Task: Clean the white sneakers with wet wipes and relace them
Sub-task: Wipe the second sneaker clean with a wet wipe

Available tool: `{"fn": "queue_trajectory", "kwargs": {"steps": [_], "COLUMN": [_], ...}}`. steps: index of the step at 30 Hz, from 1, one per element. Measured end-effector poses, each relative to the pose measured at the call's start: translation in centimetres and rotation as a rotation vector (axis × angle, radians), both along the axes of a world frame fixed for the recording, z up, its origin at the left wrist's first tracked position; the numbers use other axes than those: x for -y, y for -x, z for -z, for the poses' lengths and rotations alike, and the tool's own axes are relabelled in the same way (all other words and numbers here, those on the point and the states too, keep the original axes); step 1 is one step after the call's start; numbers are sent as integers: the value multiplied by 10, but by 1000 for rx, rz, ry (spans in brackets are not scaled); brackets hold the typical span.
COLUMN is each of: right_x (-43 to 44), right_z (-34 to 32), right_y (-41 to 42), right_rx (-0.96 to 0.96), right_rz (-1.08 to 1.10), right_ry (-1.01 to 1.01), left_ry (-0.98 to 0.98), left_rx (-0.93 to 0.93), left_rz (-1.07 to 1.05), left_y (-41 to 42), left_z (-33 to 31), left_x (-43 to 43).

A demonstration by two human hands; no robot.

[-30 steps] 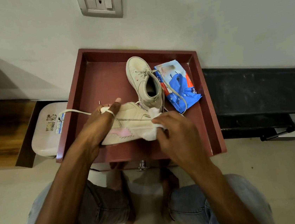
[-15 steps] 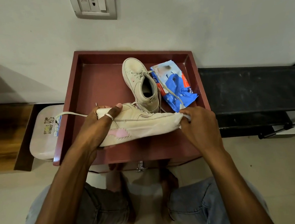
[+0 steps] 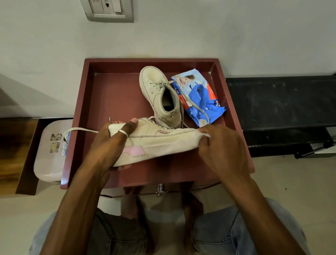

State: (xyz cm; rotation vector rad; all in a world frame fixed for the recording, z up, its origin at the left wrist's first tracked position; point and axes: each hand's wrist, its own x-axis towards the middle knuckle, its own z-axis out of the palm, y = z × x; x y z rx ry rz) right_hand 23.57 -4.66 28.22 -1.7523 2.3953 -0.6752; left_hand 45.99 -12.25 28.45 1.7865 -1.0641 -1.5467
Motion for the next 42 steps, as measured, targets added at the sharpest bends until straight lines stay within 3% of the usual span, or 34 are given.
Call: {"fn": "queue_trajectory", "kwargs": {"steps": [5, 16, 19, 25, 31, 34, 37, 42], "right_x": [15, -11, 4, 22, 12, -1, 8, 28], "right_z": [14, -8, -2, 12, 2, -8, -2, 18], "right_y": [26, -46, -17, 24, -1, -14, 9, 40], "right_rx": [103, -112, -62, 102, 56, 21, 119, 248], "right_rz": [55, -162, -73, 49, 59, -34, 7, -3], "right_ry": [-175, -42, -35, -215, -328, -168, -78, -324], "left_ry": [3, -2, -19, -18, -10, -9, -24, 9], "left_rx": [-2, 7, 17, 20, 29, 37, 41, 44], "left_rz": [0, -9, 1, 0, -7, 2, 15, 16], "left_y": [1, 1, 0, -1, -1, -1, -2, -4], "left_z": [-1, -5, -5, -7, -8, -8, -7, -5], "left_x": [0, 0, -1, -2, -2, -2, -2, -1]}}
